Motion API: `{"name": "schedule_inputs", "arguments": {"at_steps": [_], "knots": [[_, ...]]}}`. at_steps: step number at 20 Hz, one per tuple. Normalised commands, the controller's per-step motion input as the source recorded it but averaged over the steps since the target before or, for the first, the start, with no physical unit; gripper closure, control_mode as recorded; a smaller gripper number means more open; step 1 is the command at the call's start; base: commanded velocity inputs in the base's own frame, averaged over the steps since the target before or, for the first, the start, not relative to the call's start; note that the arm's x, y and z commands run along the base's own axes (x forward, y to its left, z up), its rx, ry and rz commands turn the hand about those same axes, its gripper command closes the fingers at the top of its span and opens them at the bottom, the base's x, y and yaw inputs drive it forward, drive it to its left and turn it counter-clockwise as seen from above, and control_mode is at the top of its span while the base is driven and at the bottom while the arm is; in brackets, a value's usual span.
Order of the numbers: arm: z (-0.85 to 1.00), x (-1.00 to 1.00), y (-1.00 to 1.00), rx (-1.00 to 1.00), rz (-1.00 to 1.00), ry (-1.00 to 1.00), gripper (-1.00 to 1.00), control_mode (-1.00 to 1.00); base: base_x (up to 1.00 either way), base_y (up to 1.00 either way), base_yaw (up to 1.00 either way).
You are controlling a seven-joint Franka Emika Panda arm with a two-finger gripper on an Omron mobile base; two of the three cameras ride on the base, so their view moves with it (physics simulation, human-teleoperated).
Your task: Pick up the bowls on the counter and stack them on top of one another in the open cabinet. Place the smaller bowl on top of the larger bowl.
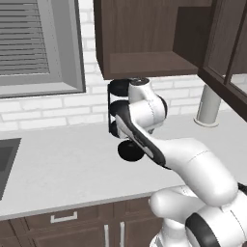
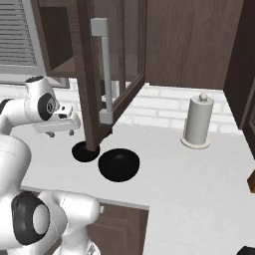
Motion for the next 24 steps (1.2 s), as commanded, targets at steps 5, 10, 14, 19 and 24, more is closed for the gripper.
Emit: {"name": "schedule_inputs", "arguments": {"at_steps": [5,10,14,19,24], "knots": [[-0.93,0.43,0.67,-0.07,0.00,0.16,-1.00,-1.00,0.00,0.00,0.00],[-0.55,0.52,0.04,-0.16,0.00,0.05,-1.00,-1.00,0.00,0.00,0.00],[-0.58,0.33,0.00,-0.15,0.00,0.03,-1.00,-1.00,0.00,0.00,0.00],[-0.45,0.27,0.00,-0.03,0.00,0.00,-1.00,-1.00,0.00,0.00,0.00],[-0.27,0.22,-0.13,0.00,0.00,-0.02,-1.00,-1.00,0.00,0.00,0.00]]}}
